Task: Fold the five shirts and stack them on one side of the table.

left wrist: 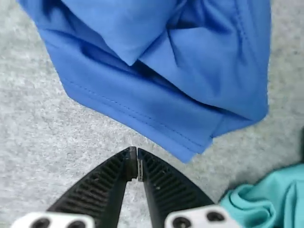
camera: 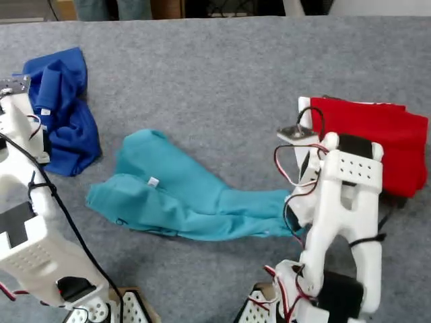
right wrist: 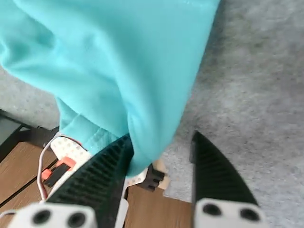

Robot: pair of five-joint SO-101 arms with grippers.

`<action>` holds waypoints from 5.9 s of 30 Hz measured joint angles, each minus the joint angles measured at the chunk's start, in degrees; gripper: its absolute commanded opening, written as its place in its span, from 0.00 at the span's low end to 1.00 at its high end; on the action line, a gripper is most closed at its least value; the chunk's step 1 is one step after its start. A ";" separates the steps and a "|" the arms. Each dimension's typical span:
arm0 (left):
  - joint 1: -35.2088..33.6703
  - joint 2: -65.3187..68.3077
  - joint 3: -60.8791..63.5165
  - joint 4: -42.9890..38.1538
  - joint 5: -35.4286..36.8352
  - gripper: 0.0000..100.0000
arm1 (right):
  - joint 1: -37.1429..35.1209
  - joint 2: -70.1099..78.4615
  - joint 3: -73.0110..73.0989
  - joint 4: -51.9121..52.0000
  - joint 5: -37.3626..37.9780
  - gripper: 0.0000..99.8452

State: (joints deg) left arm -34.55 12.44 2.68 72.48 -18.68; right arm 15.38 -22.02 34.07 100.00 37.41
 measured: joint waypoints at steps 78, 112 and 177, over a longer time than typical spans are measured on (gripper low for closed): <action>25.23 21.19 -14.42 -3.69 36.13 0.03 | -8.00 8.00 17.93 -36.40 -27.60 0.41; 25.23 21.19 -14.42 -3.69 36.13 0.03 | -8.09 10.37 16.62 -41.05 -27.60 0.41; 23.47 32.62 -26.29 16.88 33.05 0.03 | -5.80 12.22 -1.41 -26.99 -23.47 0.04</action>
State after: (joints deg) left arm -11.08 45.05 -23.60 89.36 14.37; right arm 9.58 -9.80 32.66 73.01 13.93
